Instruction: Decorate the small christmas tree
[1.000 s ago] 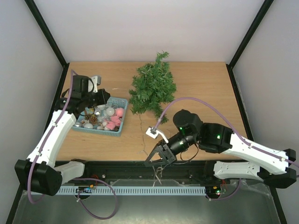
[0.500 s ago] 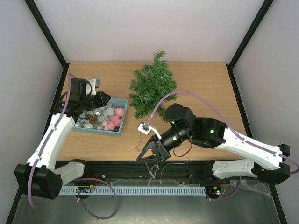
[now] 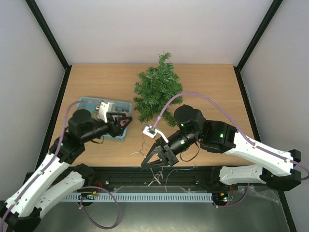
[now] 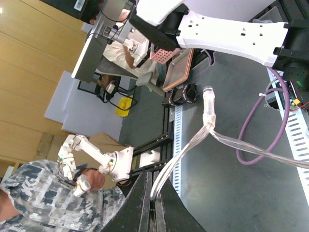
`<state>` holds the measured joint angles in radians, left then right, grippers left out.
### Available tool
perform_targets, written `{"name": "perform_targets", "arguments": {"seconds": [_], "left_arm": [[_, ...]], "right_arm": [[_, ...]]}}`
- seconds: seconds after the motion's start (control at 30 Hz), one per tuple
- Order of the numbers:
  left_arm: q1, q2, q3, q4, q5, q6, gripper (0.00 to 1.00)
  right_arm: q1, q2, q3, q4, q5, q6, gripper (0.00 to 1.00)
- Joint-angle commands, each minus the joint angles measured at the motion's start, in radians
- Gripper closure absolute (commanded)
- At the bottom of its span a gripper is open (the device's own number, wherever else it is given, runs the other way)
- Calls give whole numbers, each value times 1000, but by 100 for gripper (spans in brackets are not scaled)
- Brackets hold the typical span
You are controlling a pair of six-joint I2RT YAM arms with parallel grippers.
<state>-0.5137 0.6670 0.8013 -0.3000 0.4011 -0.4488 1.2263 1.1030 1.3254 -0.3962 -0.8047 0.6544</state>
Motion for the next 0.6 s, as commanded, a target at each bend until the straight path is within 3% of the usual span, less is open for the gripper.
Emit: {"name": "perform_targets", "arguments": {"seconds": [0.0, 0.17, 0.5, 0.57], "left_arm": [[-149, 33, -115, 122, -159, 3, 45], [-246, 48, -207, 203, -332, 22, 39], [-284, 70, -305, 363, -416, 21, 33], [-324, 52, -323, 389, -495, 18, 31]], "right_arm": [[8, -9, 44, 5, -9, -15, 99], [8, -17, 71, -24, 20, -15, 99], [7, -43, 59, -27, 34, -14, 99], [7, -47, 56, -27, 36, -14, 99]]}}
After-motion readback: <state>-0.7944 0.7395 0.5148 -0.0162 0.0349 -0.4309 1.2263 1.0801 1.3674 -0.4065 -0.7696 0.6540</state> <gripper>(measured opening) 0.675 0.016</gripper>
